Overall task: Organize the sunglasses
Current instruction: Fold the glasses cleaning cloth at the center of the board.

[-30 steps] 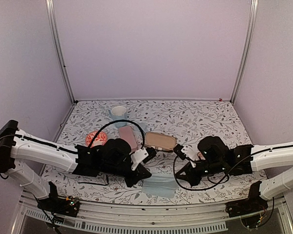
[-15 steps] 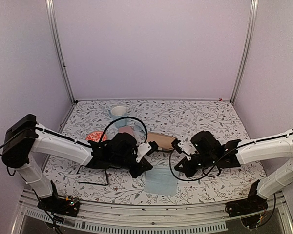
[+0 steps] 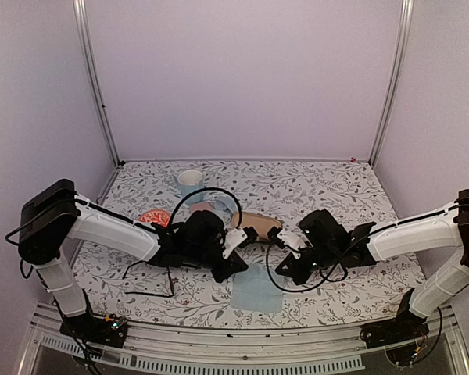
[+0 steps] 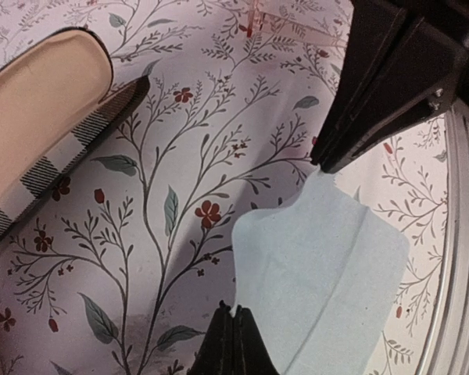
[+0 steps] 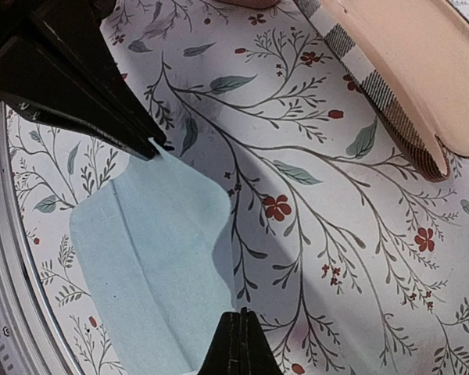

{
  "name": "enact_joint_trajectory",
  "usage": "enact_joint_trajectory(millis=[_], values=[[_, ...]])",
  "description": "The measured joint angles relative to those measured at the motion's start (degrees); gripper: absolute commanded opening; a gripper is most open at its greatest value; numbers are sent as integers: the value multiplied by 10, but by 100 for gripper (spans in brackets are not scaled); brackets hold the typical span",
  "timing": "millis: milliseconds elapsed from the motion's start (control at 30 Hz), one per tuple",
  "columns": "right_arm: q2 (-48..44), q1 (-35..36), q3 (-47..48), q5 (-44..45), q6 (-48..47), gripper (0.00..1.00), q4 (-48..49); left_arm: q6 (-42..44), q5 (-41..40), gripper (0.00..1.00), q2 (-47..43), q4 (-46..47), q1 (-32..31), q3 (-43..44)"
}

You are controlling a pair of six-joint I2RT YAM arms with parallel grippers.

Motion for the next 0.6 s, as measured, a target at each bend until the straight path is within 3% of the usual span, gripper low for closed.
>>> enact_joint_trajectory(millis=[600], values=[[-3, 24, -47, -63, 4, 0, 32, 9, 41, 0, -12, 37, -13, -63]])
